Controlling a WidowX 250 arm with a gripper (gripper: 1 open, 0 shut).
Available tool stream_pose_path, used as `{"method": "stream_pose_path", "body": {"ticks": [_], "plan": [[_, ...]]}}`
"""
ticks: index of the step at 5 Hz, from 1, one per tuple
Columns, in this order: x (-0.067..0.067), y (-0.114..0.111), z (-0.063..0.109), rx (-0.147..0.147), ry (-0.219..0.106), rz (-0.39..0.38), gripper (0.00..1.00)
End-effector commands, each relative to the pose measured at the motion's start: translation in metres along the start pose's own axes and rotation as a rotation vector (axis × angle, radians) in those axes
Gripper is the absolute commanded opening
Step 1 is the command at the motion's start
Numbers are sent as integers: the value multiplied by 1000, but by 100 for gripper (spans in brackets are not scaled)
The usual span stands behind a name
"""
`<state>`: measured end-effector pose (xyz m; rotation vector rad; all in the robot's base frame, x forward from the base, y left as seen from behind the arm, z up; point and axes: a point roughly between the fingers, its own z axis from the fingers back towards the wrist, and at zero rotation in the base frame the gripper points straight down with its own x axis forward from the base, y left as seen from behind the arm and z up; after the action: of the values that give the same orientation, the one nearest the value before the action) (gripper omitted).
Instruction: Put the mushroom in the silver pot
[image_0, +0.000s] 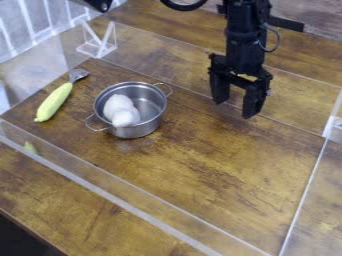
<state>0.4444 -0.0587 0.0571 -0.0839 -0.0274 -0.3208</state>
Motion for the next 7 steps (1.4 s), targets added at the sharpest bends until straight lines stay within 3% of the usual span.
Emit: {"method": "stream_pose_path", "body": {"ticks": [1,2,4,6,7], "plan": [[4,6,64,34,-136,-48,100],[0,10,65,32,-134,-79,100],[11,22,80,49,-153,-35,100],[9,30,80,34,-133,17,100],[4,34,69,19,-112,19,100]]}}
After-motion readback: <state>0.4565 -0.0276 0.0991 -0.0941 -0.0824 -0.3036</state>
